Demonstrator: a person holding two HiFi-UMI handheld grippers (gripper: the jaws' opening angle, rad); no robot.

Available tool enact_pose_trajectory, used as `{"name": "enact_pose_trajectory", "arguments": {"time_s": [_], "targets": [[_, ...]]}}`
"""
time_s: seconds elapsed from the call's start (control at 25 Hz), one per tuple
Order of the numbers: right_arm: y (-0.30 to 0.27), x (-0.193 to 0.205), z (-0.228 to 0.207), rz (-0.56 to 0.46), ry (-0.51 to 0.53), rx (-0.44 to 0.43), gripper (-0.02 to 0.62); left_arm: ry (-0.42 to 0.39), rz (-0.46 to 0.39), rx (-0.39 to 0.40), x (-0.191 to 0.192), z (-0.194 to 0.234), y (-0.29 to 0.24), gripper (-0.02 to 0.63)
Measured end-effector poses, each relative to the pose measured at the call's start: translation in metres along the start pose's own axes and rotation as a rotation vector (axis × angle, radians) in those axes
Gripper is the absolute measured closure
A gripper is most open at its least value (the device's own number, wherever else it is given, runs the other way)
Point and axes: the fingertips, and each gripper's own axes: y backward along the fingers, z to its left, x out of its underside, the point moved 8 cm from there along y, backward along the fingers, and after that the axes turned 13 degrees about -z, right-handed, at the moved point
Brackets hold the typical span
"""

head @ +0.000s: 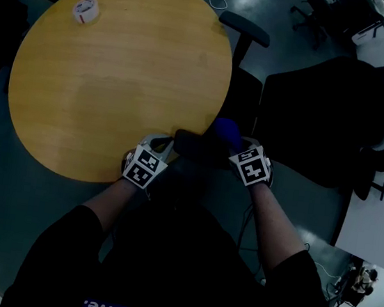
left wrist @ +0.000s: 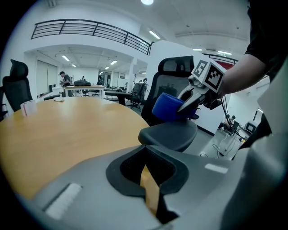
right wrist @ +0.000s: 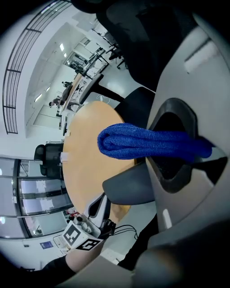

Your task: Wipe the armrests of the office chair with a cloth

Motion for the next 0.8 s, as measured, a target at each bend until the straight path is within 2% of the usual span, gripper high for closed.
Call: {"name": "enact_pose_trajectory", "arguments": {"time_s": [0.56,0.8], "targets": [[-0.044,-0.075,0.074,-0.111,0.03,-0.147,0.5,0.039,-0.008,-0.043,0.004,-0.001,-0.001,0.594],[-0.055,-0.102,0.094,-0.15,-0.015,-0.212,0.5,0.067,-0.013,-0.058,0.005,0.0,-0.002,0.594]]}}
